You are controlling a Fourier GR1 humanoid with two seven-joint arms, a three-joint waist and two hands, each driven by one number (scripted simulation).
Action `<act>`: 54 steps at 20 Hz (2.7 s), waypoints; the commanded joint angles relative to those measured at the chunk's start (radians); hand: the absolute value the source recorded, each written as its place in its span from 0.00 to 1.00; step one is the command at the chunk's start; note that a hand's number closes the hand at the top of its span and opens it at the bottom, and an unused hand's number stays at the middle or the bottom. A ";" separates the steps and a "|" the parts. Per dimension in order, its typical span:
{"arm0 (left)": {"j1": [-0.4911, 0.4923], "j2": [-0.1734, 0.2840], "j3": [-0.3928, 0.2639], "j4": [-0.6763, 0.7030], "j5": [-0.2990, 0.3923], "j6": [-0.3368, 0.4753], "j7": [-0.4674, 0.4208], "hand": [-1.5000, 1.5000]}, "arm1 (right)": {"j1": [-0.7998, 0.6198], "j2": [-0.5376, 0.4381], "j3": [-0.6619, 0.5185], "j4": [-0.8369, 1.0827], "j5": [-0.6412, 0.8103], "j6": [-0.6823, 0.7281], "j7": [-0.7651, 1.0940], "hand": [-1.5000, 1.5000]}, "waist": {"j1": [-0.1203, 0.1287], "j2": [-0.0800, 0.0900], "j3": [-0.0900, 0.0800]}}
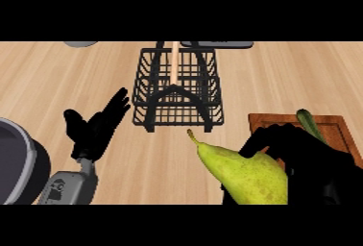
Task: Pick the pear from the cutting board and place it in the tiered basket
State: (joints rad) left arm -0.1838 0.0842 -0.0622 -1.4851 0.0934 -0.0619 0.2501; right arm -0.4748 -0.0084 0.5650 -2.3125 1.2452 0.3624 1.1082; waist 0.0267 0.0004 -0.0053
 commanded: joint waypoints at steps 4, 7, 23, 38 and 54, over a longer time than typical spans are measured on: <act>-0.021 0.001 0.008 0.045 0.007 -0.018 -0.017 0.50 | -0.332 0.008 -0.223 0.255 -0.189 -0.018 0.212 1.00 | 0.013 0.005 0.000; -0.008 0.006 0.006 0.032 0.010 -0.027 -0.017 0.50 | -0.447 0.008 -0.286 0.419 -0.221 -0.077 0.217 1.00 | 0.021 0.003 0.002; -0.023 -0.012 -0.011 0.039 -0.001 -0.036 -0.030 0.50 | -0.694 0.008 -0.431 1.063 -0.466 -0.689 -0.030 1.00 | 0.049 0.018 0.004; -0.019 -0.011 -0.002 0.012 -0.013 -0.018 -0.010 0.50 | -0.895 0.008 -0.294 1.504 -0.770 -1.172 -0.439 0.00 | 0.034 0.009 0.004; 0.055 0.013 0.061 -0.017 -0.003 0.021 0.012 0.50 | -0.527 -0.199 -0.300 0.994 -0.716 -1.051 -0.186 0.00 | -0.099 -0.029 0.008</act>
State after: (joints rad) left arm -0.1422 0.1052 -0.0008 -1.4856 0.1024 -0.0671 0.2466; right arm -1.1315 -0.1325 0.2401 -1.1098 0.5525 -0.7959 0.8743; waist -0.0427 -0.0199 0.0011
